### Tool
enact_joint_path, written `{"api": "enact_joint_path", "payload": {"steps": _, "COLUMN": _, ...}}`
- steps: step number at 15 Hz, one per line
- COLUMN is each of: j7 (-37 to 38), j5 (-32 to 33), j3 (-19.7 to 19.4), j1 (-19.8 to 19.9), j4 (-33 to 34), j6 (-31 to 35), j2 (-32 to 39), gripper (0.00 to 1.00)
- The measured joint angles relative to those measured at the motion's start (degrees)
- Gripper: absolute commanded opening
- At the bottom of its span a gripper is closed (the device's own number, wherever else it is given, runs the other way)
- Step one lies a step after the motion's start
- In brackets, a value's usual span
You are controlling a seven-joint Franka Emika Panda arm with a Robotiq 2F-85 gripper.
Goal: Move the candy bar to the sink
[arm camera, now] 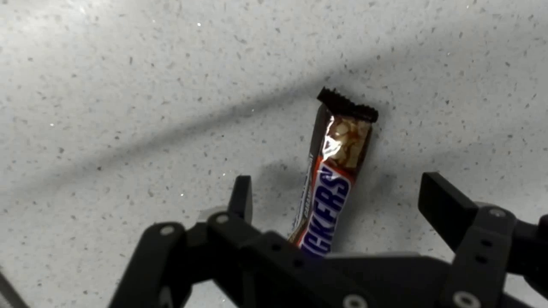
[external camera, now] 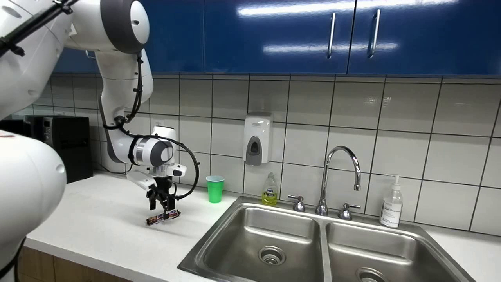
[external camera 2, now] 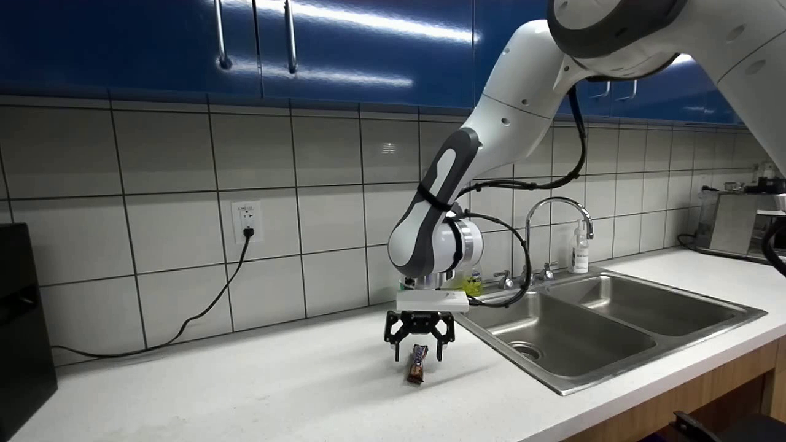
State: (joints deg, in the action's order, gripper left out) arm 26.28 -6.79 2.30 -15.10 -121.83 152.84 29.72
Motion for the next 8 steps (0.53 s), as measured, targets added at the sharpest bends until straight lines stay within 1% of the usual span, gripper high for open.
{"api": "enact_joint_path", "payload": {"steps": 4, "j7": 3.22, "j5": 0.03, "j3": -2.26, "j1": -1.83, "j4": 0.87, "j6": 0.02, "j2": 0.74, "gripper": 1.00}}
{"api": "enact_joint_path", "payload": {"steps": 8, "j7": 5.05, "j5": 0.04, "j3": -3.15, "j1": -2.68, "j4": 1.39, "j6": 0.02, "j2": 1.37, "gripper": 1.00}}
